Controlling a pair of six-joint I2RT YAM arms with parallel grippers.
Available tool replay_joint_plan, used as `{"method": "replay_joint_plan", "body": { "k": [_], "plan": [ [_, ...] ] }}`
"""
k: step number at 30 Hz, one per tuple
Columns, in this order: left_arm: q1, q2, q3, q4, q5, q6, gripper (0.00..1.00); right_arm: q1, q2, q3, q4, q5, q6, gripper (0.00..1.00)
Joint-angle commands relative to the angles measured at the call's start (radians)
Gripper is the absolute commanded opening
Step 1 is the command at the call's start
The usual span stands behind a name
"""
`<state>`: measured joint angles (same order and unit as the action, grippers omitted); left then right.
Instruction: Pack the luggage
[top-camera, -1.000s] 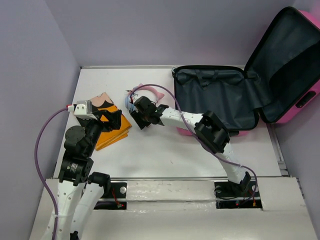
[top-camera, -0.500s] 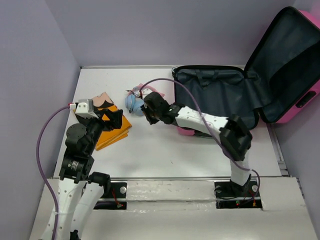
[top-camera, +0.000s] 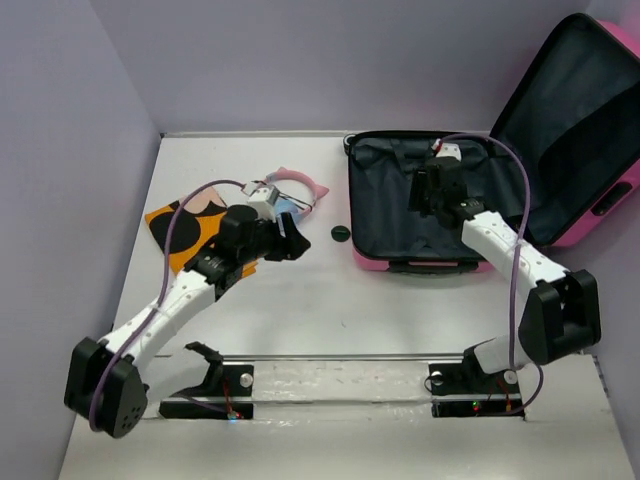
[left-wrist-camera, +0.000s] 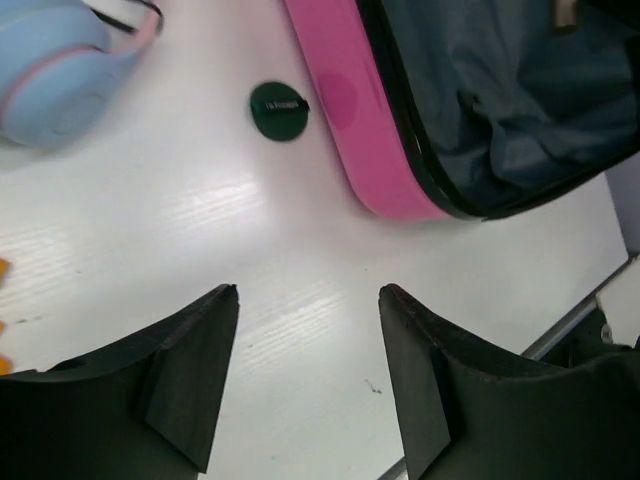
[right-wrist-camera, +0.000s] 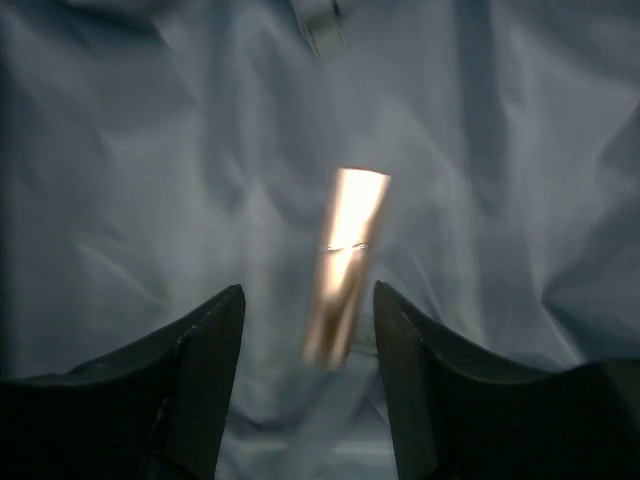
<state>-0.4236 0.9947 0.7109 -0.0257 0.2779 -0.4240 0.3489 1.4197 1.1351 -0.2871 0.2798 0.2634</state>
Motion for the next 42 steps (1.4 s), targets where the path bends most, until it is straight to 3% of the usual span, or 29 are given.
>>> {"method": "replay_joint_plan", "body": {
  "k": [1, 3, 7, 10, 17, 26, 28, 29, 31, 32, 37, 42],
  "plan": [
    [-0.160, 0.140, 0.086, 0.081, -0.144, -0.082, 0.67, -0.005, 0.005, -0.037, 0.000, -0.002, 0.042, 0.72],
    [-0.197, 0.265, 0.134, 0.096, -0.241, -0.091, 0.63, -0.005, -0.025, -0.040, 0.000, -0.020, 0.040, 0.76],
    [-0.254, 0.458, 0.231, 0.109, -0.383, -0.094, 0.57, -0.005, -0.103, -0.075, 0.012, -0.105, 0.042, 0.72],
    [-0.273, 0.580, 0.311, 0.112, -0.411, -0.096, 0.55, -0.005, -0.165, -0.113, 0.028, -0.132, 0.033, 0.67],
    [-0.299, 0.838, 0.502, 0.060, -0.489, -0.067, 0.59, -0.005, -0.310, -0.216, 0.077, -0.261, 0.040, 0.65],
    [-0.300, 1.028, 0.644, 0.027, -0.543, -0.045, 0.56, 0.004, -0.378, -0.267, 0.101, -0.332, 0.053, 0.65],
    [-0.300, 1.061, 0.660, 0.027, -0.552, -0.039, 0.47, 0.004, -0.375, -0.271, 0.106, -0.335, 0.054, 0.65],
    [-0.299, 1.087, 0.667, 0.003, -0.551, -0.036, 0.38, 0.013, -0.377, -0.270, 0.108, -0.335, 0.053, 0.65],
    [-0.299, 1.101, 0.667, 0.000, -0.554, -0.036, 0.21, 0.013, -0.377, -0.271, 0.108, -0.337, 0.051, 0.65],
    [-0.300, 1.098, 0.659, 0.001, -0.565, -0.047, 0.06, 0.013, -0.378, -0.270, 0.108, -0.335, 0.053, 0.65],
    [-0.300, 0.954, 0.529, 0.050, -0.606, -0.064, 0.06, 0.013, -0.381, -0.262, 0.108, -0.346, 0.050, 0.65],
    [-0.300, 0.623, 0.371, 0.115, -0.623, -0.110, 0.06, 0.013, -0.393, -0.258, 0.109, -0.353, 0.053, 0.66]
  ]
}}
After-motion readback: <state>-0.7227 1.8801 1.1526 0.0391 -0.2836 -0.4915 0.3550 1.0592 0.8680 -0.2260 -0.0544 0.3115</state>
